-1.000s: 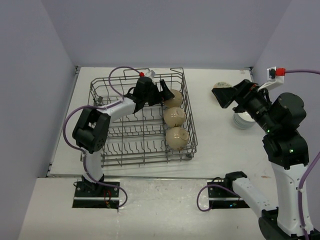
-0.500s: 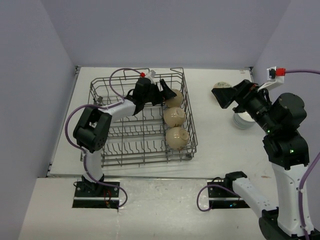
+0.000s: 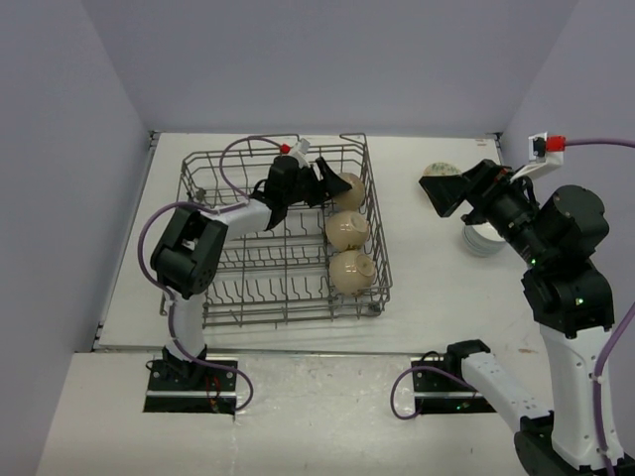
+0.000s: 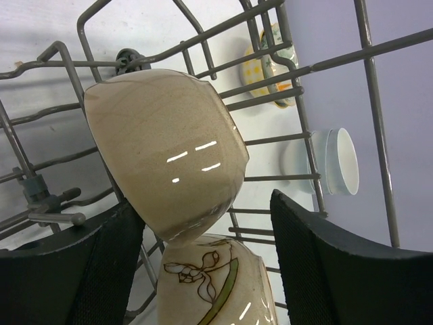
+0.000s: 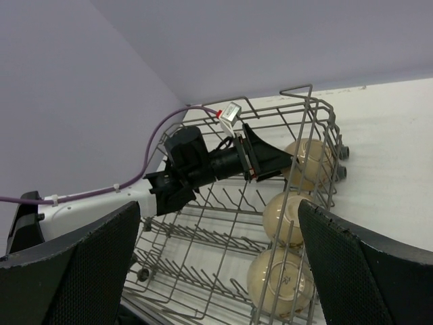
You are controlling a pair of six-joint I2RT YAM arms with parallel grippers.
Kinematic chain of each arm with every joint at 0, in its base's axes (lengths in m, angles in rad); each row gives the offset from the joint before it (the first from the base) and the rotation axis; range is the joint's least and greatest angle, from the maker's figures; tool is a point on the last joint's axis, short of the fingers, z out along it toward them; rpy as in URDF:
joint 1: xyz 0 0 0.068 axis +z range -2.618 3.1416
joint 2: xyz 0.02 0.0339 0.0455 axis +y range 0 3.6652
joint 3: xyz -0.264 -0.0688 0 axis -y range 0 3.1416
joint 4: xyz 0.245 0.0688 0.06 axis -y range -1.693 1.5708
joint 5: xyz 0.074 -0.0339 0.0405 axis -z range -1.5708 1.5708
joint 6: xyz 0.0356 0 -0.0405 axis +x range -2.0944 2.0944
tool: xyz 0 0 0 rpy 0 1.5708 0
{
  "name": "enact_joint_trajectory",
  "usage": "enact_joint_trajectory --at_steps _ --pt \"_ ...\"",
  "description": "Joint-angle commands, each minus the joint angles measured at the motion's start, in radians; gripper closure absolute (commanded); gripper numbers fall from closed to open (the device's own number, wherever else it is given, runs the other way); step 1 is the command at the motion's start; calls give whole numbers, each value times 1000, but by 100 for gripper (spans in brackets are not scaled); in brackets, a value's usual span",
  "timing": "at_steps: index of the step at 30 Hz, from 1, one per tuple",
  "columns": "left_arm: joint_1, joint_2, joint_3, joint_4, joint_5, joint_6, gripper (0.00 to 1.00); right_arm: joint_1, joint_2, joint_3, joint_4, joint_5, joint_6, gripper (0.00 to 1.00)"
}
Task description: Unload the bowls from the dish rack
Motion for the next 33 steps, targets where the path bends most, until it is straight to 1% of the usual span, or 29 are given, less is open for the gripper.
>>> enact_joint_trajectory --at_steps 1,8,9,10,11,18,22,24,27,28,33 --pt "4 22 31 165 13 -23 28 5 2 32 30 -29 -23 1" --pt "2 14 6 210 -21 -41 33 10 6 29 36 -38 -26 1" --pt "2 10 -1 214 -26 -41 36 10 8 26 37 -39 -26 1" --pt "2 5 -8 223 -29 -41 36 11 8 26 39 -39 -27 1" --pt "2 -3 -14 245 -32 -41 43 11 8 25 41 -39 -27 1" --pt "1 7 -39 326 -30 -50 47 13 8 20 44 -42 -35 1" --pt "-7 2 -39 340 -41 -41 54 16 9 20 44 -44 -38 1" --pt "-12 -1 -34 341 -46 -29 55 16 9 19 44 -44 -39 1" --pt "-13 10 -19 334 -44 -21 60 17 9 17 45 -44 -42 1" --pt "-13 14 -16 332 -41 -21 66 17 9 17 45 -42 -41 1" --pt "-13 68 28 306 -10 -26 76 19 8 17 44 -38 -46 1"
